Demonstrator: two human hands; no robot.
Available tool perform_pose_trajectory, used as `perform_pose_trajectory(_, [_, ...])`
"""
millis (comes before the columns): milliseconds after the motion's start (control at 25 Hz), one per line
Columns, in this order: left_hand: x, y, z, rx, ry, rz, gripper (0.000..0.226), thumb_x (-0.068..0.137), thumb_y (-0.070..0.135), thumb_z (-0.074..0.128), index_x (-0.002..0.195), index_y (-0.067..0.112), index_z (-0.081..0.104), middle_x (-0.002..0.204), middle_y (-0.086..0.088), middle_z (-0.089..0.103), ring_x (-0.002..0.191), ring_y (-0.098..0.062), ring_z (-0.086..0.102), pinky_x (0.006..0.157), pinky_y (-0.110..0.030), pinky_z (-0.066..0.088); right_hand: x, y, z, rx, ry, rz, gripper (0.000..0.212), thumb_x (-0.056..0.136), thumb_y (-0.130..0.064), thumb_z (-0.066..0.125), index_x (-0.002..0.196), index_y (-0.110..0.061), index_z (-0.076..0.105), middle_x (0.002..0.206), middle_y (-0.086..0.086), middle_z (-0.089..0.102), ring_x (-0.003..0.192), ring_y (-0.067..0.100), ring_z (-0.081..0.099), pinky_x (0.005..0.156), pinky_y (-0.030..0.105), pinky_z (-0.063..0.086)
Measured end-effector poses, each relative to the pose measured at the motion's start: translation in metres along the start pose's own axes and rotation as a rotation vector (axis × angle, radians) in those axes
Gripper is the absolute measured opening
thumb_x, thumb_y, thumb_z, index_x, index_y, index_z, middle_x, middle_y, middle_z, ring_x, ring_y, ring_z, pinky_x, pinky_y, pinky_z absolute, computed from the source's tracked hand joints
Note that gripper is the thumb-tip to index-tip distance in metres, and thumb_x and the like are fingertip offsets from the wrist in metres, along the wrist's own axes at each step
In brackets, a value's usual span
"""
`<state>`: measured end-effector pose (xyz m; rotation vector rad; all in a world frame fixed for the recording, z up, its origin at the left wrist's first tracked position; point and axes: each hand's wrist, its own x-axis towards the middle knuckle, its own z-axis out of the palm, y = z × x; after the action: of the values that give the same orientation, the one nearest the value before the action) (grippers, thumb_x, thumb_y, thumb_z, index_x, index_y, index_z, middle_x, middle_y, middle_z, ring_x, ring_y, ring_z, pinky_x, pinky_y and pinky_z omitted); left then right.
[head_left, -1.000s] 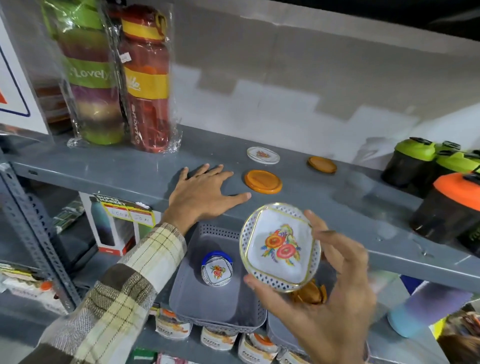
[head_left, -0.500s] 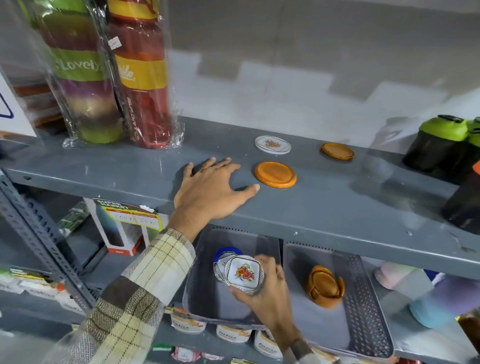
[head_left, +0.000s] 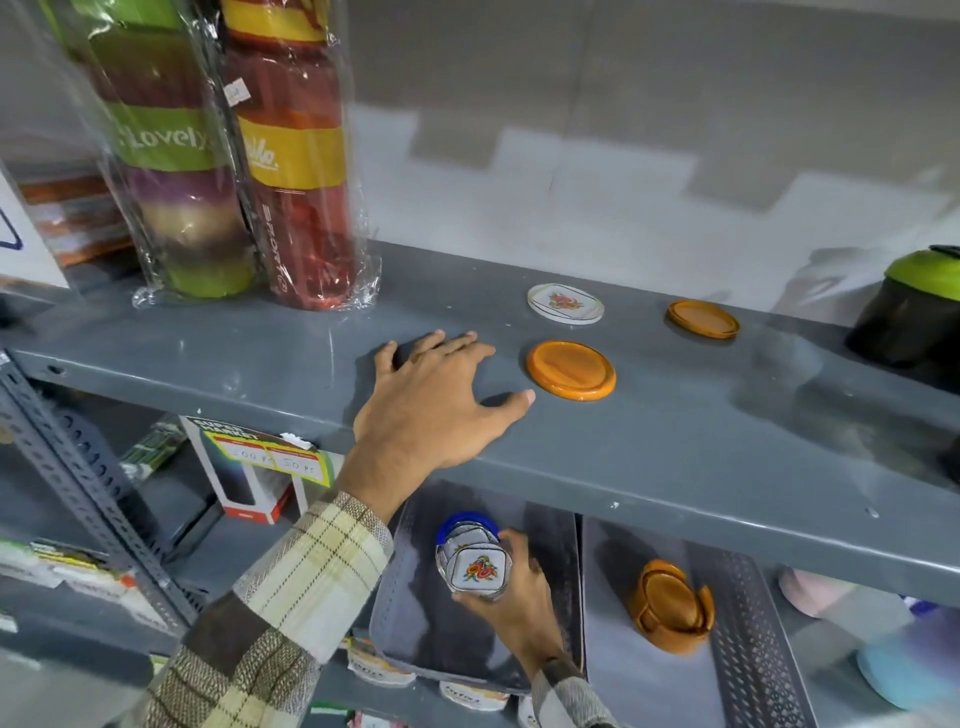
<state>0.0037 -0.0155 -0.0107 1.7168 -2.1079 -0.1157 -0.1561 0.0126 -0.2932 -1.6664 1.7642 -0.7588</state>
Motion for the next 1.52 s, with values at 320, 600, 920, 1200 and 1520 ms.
perform_pose_trajectory(320, [0.000, 0.000, 0.001, 0.010, -0.007, 0.000, 0.078, 0.084, 0.080, 0.038, 0.148, 0.036, 0.040, 0.162, 0.015, 0.029, 0.150, -0.009, 0.016, 0.120, -0.054, 0.007, 0.016, 0.000, 0.011, -0.023, 0.001, 0.007, 0.095, 0.058, -0.055, 0.088, 0.136, -0.038, 0.035, 0.109, -0.015, 0.072, 0.096, 0.014, 0.073, 0.071, 0.012, 0.051])
perform_pose_trajectory(600, [0.000, 0.001, 0.000, 0.011, -0.014, -0.003, 0.077, 0.085, 0.080, 0.037, 0.149, 0.036, 0.040, 0.162, 0.015, 0.028, 0.150, -0.009, 0.015, 0.120, -0.054, 0.006, 0.025, 0.005, 0.012, -0.086, -0.006, -0.049, 0.110, 0.047, -0.069, 0.084, 0.137, -0.040, 0.029, 0.124, -0.012, 0.063, 0.103, 0.018, 0.070, 0.085, 0.035, 0.061])
perform_pose_trajectory(920, [-0.001, 0.001, -0.001, 0.016, -0.023, -0.004, 0.078, 0.085, 0.080, 0.037, 0.149, 0.036, 0.039, 0.163, 0.015, 0.027, 0.150, -0.009, 0.015, 0.120, -0.055, 0.006, 0.042, 0.004, -0.012, -0.275, -0.319, -0.146, 0.135, 0.052, -0.027, 0.097, 0.154, -0.045, 0.010, 0.159, -0.010, 0.036, 0.139, 0.024, 0.047, 0.105, 0.047, 0.050])
perform_pose_trajectory(1200, [0.000, 0.002, 0.000, 0.016, -0.016, -0.002, 0.077, 0.085, 0.079, 0.038, 0.149, 0.036, 0.040, 0.162, 0.014, 0.028, 0.150, -0.010, 0.016, 0.120, -0.055, 0.006, 0.048, 0.001, -0.009, -0.321, -0.261, -0.161, 0.121, 0.057, -0.037, 0.091, 0.153, -0.041, 0.019, 0.151, -0.008, 0.048, 0.133, 0.025, 0.053, 0.103, 0.044, 0.049])
perform_pose_trajectory(1520, [0.000, 0.001, 0.001, 0.025, -0.013, 0.002, 0.078, 0.085, 0.079, 0.038, 0.149, 0.035, 0.040, 0.162, 0.013, 0.029, 0.150, -0.011, 0.016, 0.119, -0.056, 0.007, 0.054, 0.004, -0.001, -0.369, -0.191, -0.144, 0.111, 0.064, -0.059, 0.081, 0.156, -0.034, 0.024, 0.155, -0.008, 0.042, 0.142, 0.022, 0.043, 0.113, 0.047, 0.036])
